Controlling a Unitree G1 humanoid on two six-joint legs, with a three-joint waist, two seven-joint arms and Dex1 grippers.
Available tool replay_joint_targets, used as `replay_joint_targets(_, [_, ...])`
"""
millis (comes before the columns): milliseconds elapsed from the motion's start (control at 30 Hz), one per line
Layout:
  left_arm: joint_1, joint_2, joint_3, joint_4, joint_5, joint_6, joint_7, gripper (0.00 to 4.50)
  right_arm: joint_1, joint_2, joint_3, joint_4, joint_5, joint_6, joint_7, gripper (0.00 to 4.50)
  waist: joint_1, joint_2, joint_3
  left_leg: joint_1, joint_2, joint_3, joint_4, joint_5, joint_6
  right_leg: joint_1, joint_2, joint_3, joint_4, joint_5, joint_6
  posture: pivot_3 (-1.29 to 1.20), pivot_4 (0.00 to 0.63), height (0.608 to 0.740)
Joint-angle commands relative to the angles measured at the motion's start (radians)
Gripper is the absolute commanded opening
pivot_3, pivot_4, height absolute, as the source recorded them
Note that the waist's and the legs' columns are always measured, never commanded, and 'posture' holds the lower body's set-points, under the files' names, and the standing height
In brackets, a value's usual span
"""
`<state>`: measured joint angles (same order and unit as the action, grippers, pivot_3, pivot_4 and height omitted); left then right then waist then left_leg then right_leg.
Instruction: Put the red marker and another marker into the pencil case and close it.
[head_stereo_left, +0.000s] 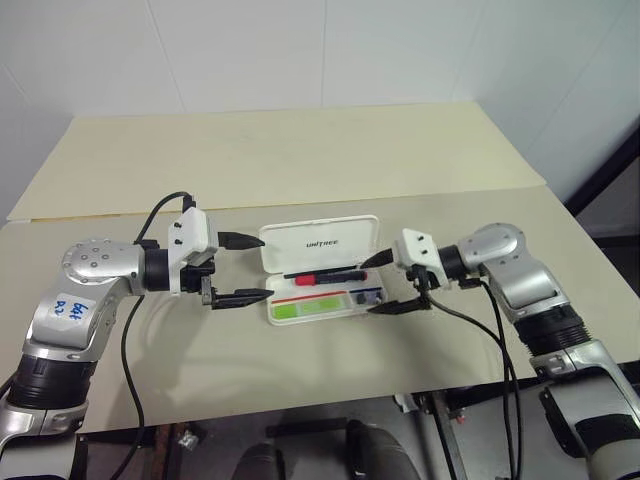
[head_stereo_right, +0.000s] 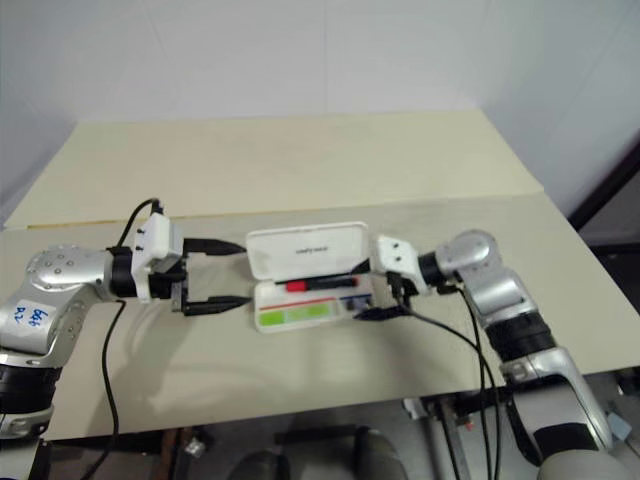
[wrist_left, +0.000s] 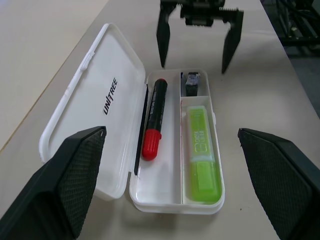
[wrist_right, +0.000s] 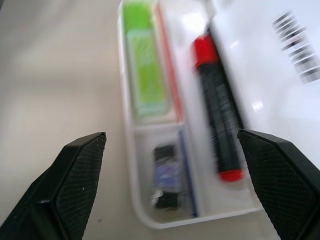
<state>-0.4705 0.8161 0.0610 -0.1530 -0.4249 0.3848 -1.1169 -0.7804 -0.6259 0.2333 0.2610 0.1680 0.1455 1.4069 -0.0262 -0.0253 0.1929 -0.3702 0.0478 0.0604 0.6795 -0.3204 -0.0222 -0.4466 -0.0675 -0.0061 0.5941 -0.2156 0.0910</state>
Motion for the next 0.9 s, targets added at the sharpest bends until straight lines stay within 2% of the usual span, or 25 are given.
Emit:
replay_joint_targets(33, [-0.012,0.023,0.038,-0.015,-0.012,-0.015,-0.005,4.5,0.01,-0.036,-0.082,-0.104,0.091,0.044,0.018,4.49,0.0,0.0,0.0,0.0,0.0,0.0,0.0,0.0,0.0,0.0,0.0,0.0,0.0,0.0,0.0,0.0,0.15,0.74])
replay_joint_targets(167, [-0.001,0.021,0.062,-0.003,-0.036,-0.03,-0.017,4.5,0.074,-0.053,-0.187,-0.197,0.252,0.096,0.054,4.49,0.001,0.0,0.0,0.0,0.0,0.0,0.0,0.0,0.0,0.0,0.0,0.0,-0.001,0.0,0.0,0.0,0.15,0.74])
replay_joint_targets(267, [0.015,0.016,0.105,0.038,-0.051,-0.053,-0.02,4.5,0.125,-0.089,-0.25,-0.243,0.251,0.086,-0.007,4.49,0.002,0.0,0.0,0.0,0.0,0.0,0.0,0.0,0.0,0.0,0.0,0.0,-0.001,0.0,0.0,0.0,0.15,0.74])
replay_joint_targets(367, [0.035,0.032,0.12,0.065,-0.042,-0.074,-0.034,4.5,0.149,-0.131,-0.296,-0.271,0.315,0.178,-0.014,4.49,0.001,0.0,0.0,0.0,0.0,0.0,0.0,0.0,0.0,0.0,0.0,0.0,-0.001,0.0,0.0,0.0,0.15,0.74])
replay_joint_targets(533, [0.042,0.049,0.126,0.089,-0.049,-0.085,-0.068,4.5,0.142,-0.15,-0.319,-0.278,0.348,0.235,-0.04,4.49,-0.002,0.0,0.0,0.001,0.001,0.001,0.001,0.0,0.0,0.0,0.0,0.0,-0.002,0.0,-0.001,0.0,0.15,0.74])
replay_joint_targets(633, [0.036,0.041,0.136,0.109,-0.058,-0.08,-0.066,3.89,0.133,-0.146,-0.313,-0.26,0.323,0.202,-0.06,4.5,0.0,0.0,0.0,0.002,0.001,0.001,0.0,0.0,0.0,0.0,0.0,0.0,-0.002,-0.001,-0.001,0.0,0.15,0.74])
replay_joint_targets(900, [0.033,0.03,0.123,0.11,-0.059,-0.07,-0.058,1.22,0.123,-0.13,-0.293,-0.247,0.307,0.173,-0.078,4.5,0.0,0.0,0.0,0.001,0.001,0.001,0.0,0.0,-0.001,0.0,0.0,0.0,-0.001,0.0,0.0,0.0,0.15,0.74])
